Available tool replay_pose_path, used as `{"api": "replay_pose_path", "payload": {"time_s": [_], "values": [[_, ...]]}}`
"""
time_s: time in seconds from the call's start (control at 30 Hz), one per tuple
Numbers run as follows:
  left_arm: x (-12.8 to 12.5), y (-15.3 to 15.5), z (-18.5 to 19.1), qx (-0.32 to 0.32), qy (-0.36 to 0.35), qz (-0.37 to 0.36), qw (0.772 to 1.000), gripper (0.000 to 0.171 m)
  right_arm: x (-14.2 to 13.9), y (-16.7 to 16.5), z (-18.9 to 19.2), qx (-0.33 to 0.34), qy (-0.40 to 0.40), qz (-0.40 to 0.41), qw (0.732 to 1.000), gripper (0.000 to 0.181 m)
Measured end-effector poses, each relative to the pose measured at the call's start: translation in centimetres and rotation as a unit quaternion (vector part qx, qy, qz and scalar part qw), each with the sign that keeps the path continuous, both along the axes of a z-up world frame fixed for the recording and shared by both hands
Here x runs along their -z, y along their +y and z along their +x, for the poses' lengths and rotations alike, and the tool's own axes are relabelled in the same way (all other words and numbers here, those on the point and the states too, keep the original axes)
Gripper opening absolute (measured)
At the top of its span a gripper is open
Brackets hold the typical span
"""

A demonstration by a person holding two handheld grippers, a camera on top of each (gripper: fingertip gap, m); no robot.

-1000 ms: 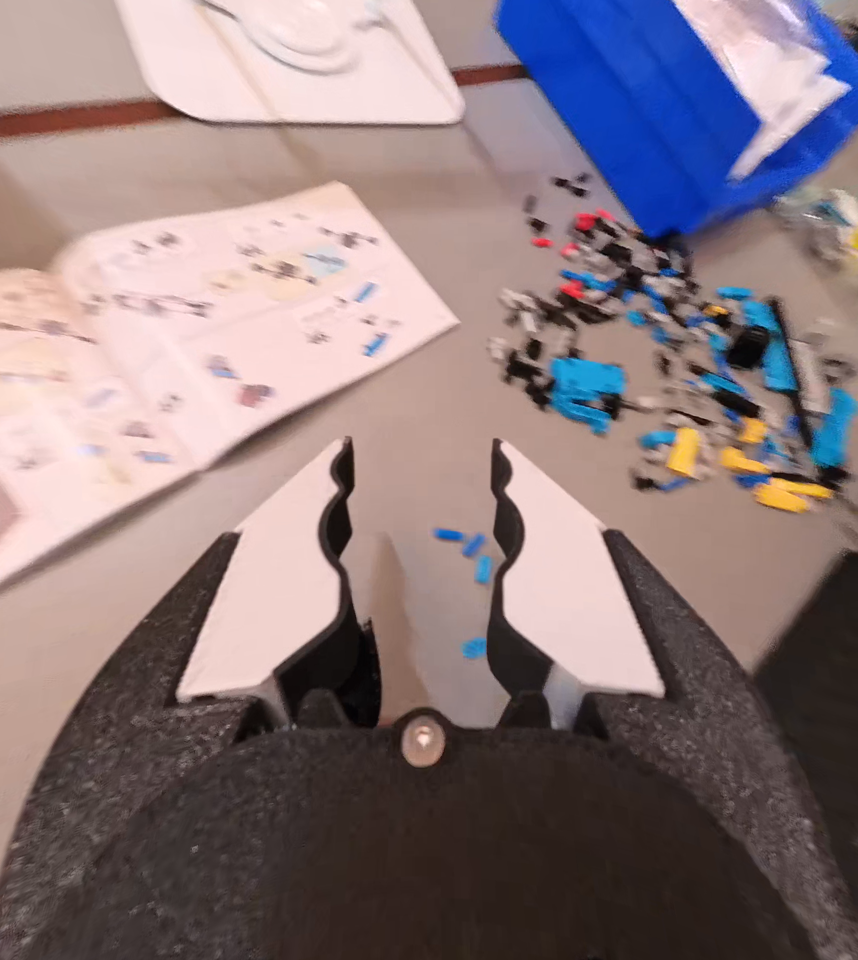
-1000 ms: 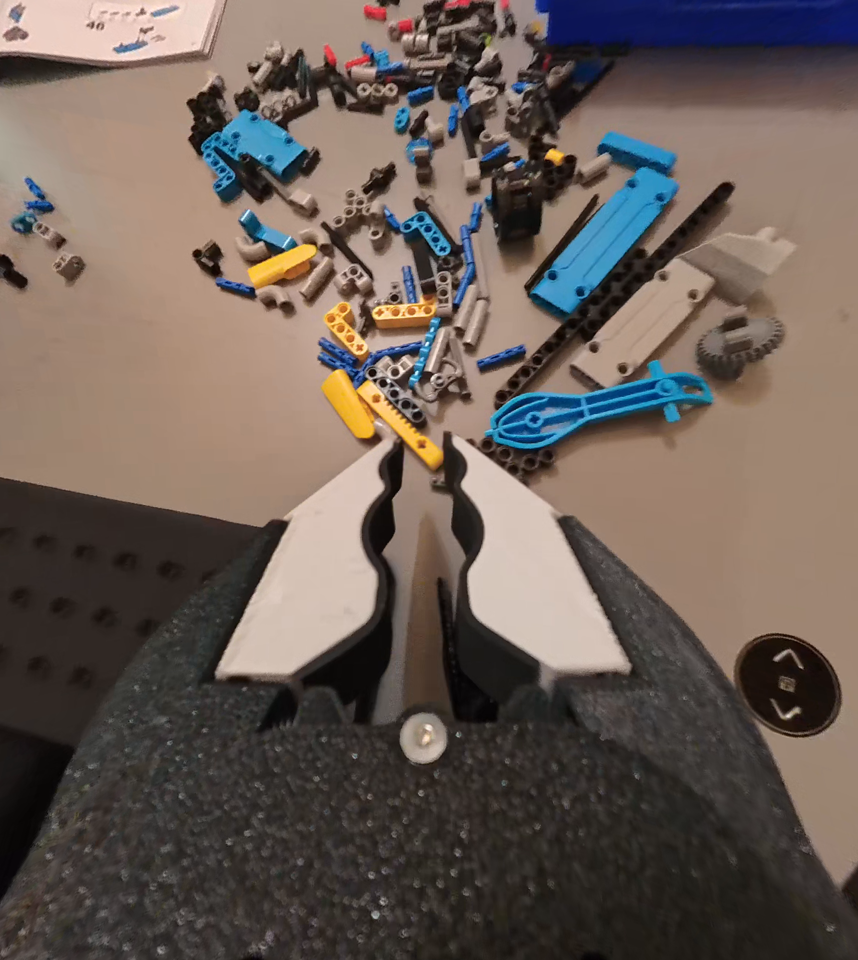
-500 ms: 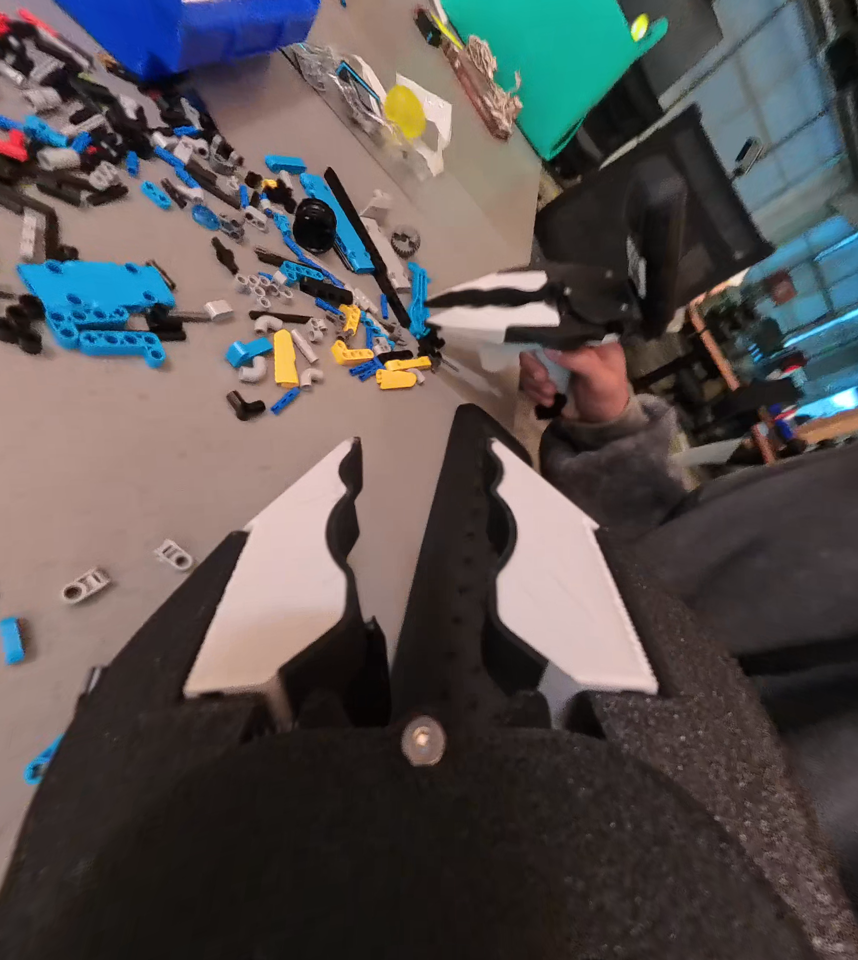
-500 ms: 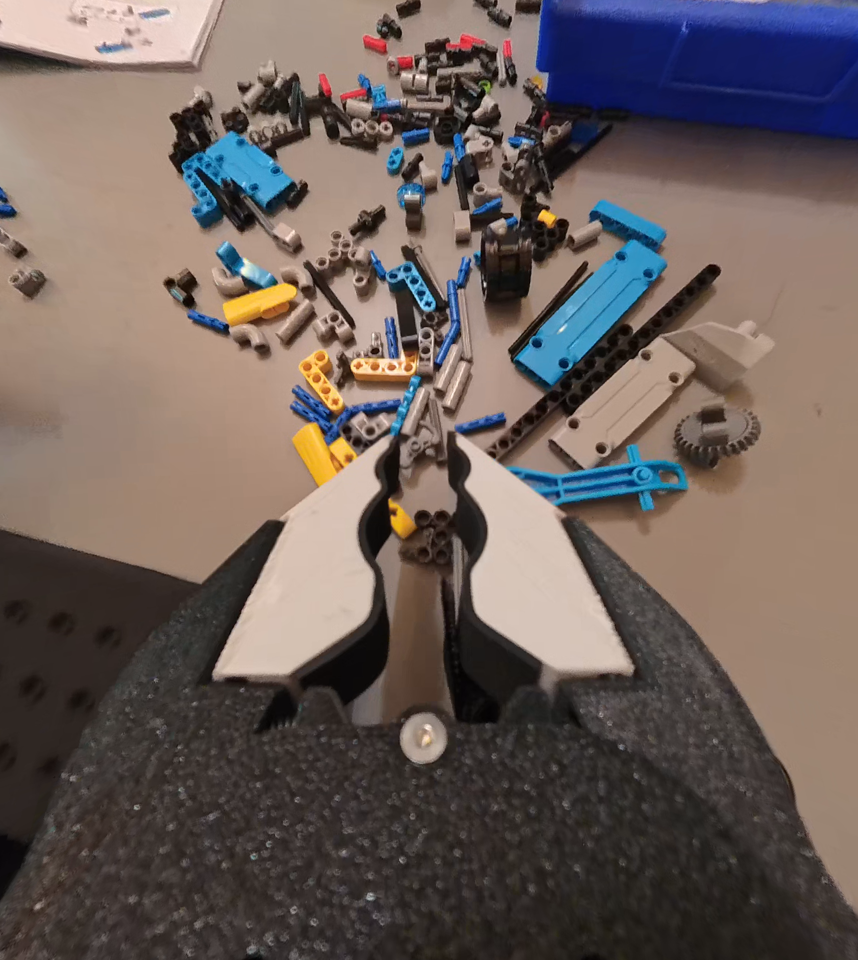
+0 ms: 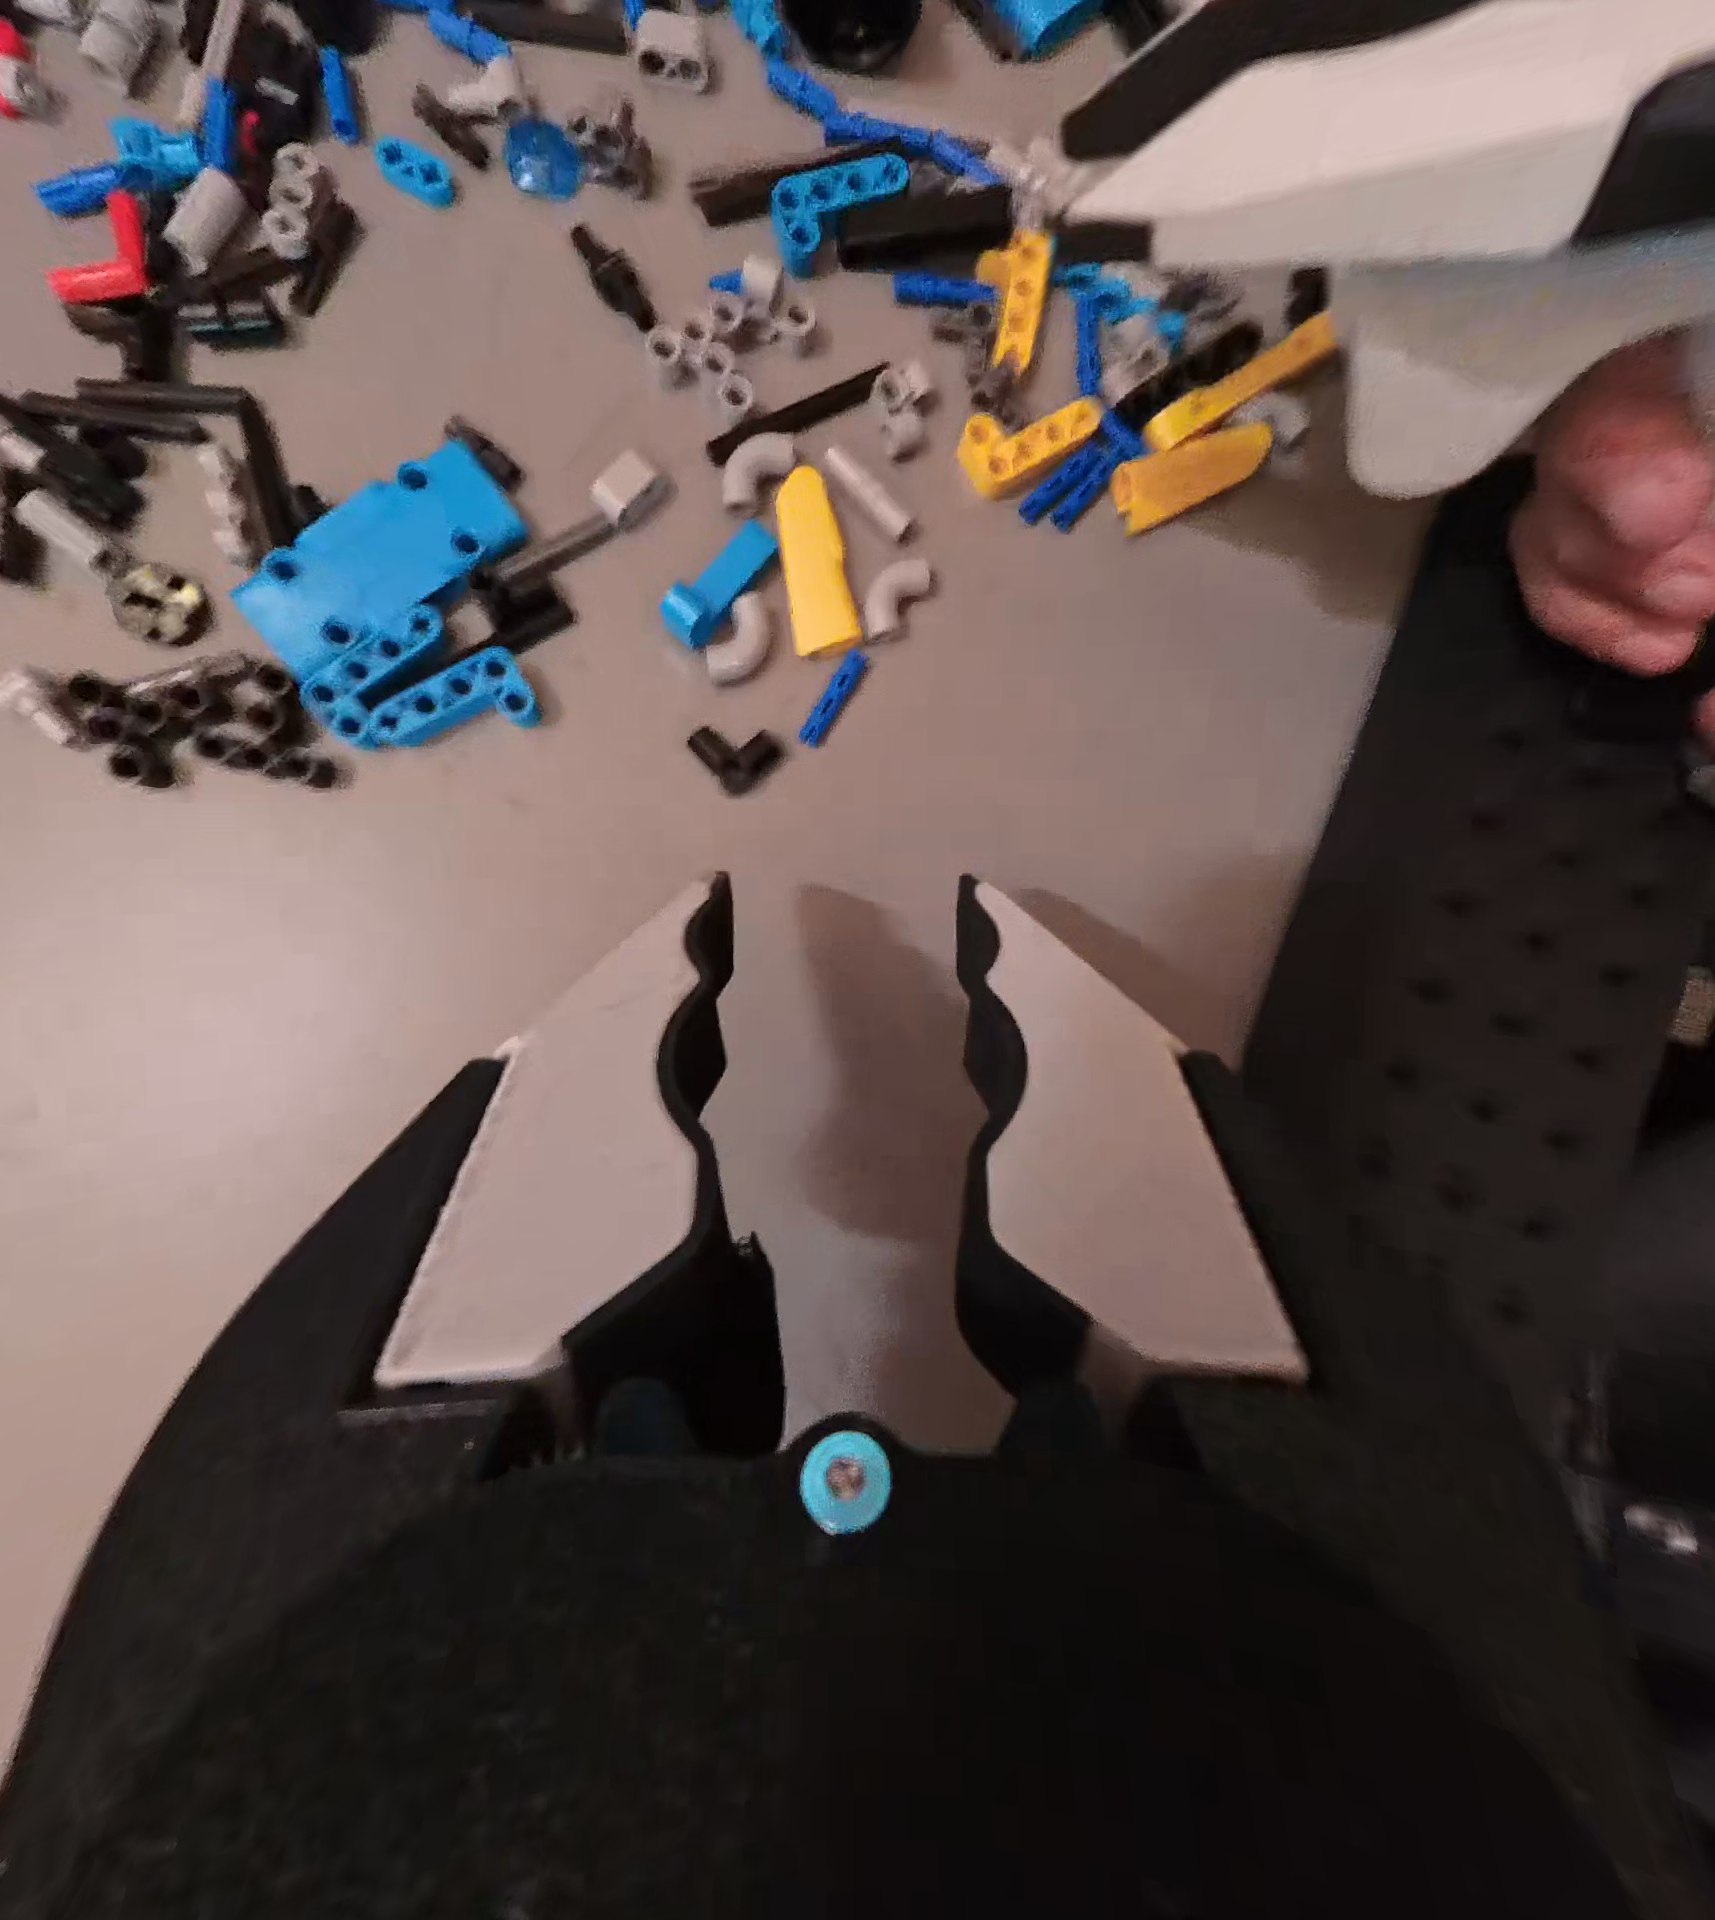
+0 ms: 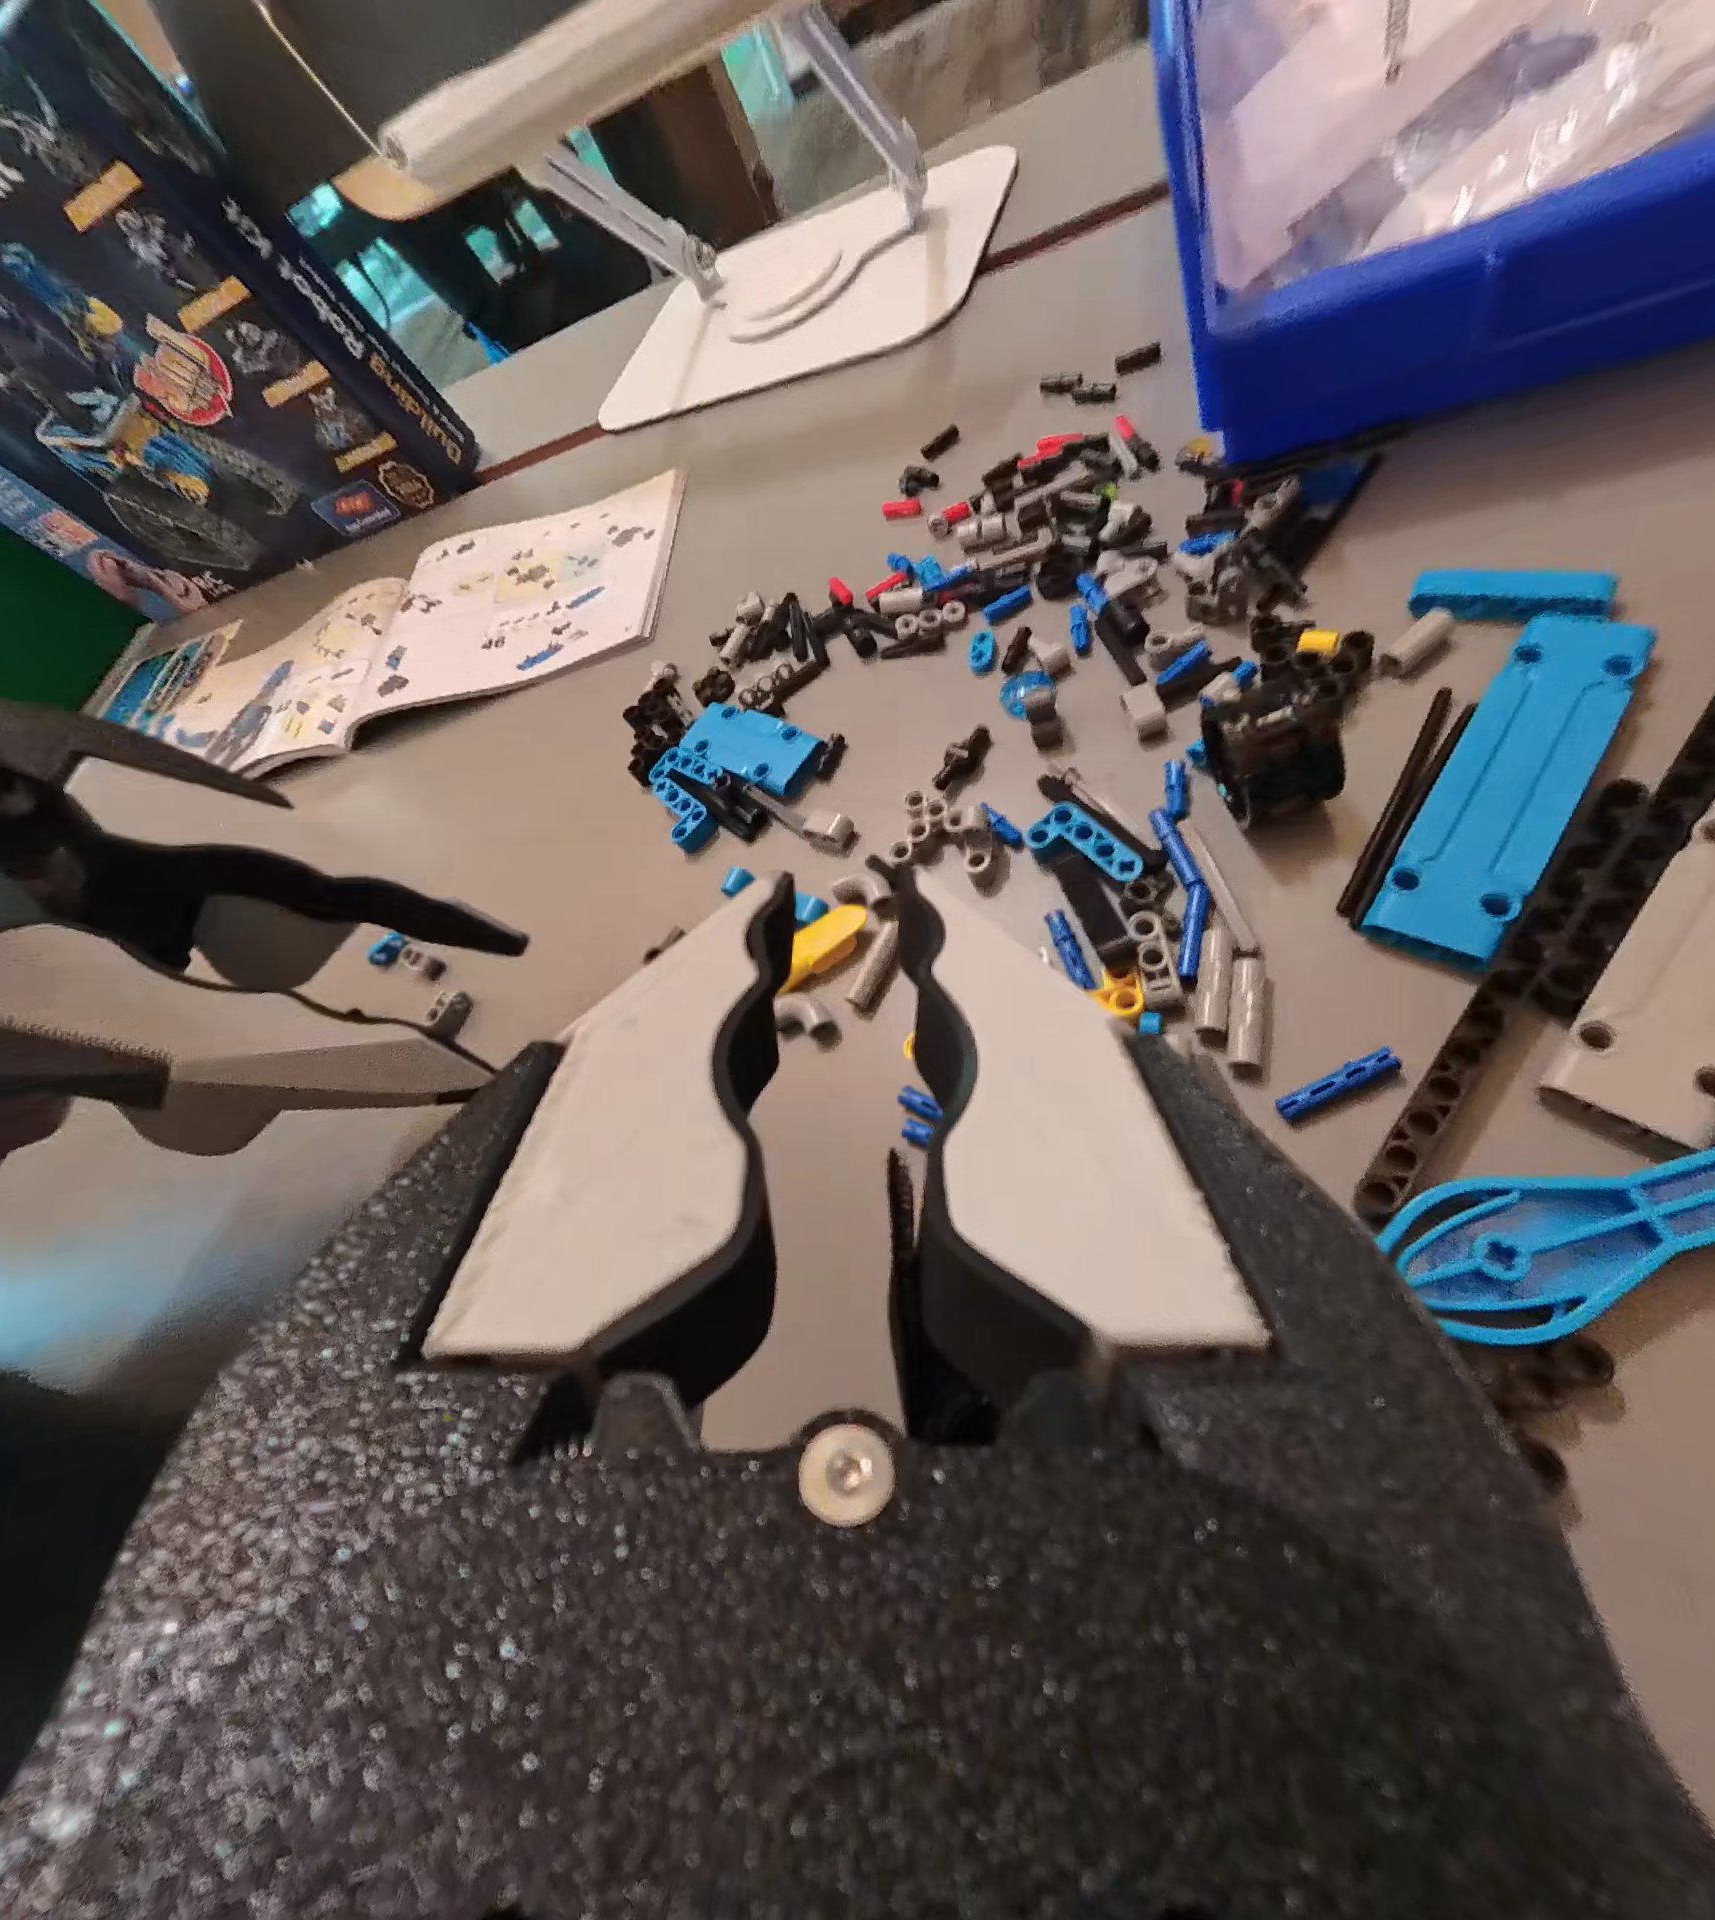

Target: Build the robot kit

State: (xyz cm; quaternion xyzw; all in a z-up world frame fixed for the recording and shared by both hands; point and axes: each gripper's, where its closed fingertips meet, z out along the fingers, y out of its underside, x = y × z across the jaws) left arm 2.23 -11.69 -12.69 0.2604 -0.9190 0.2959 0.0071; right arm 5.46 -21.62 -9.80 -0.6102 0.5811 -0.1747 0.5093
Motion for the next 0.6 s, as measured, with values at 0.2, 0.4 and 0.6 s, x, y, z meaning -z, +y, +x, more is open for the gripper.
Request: {"api": "replay_pose_path", "payload": {"time_s": [0.2, 0.4, 0.6], "values": [[-3.3, -3.7, 0.7, 0.018, 0.111, -0.102, 0.988, 0.043, -0.4, 0.0, 0.1, -0.004, -0.022, 0.004, 1.0, 0.019], [-4.8, -4.8, 6.2, -0.007, 0.07, -0.118, 0.99, 0.043, -0.5, 0.0, 0.1, -0.011, -0.025, 0.021, 0.999, 0.019], [-5.0, -6.4, 8.7, 0.059, 0.015, -0.124, 0.99, 0.039, -0.5, 0.2, 0.1, -0.018, -0.021, 0.036, 0.999, 0.019]]}}
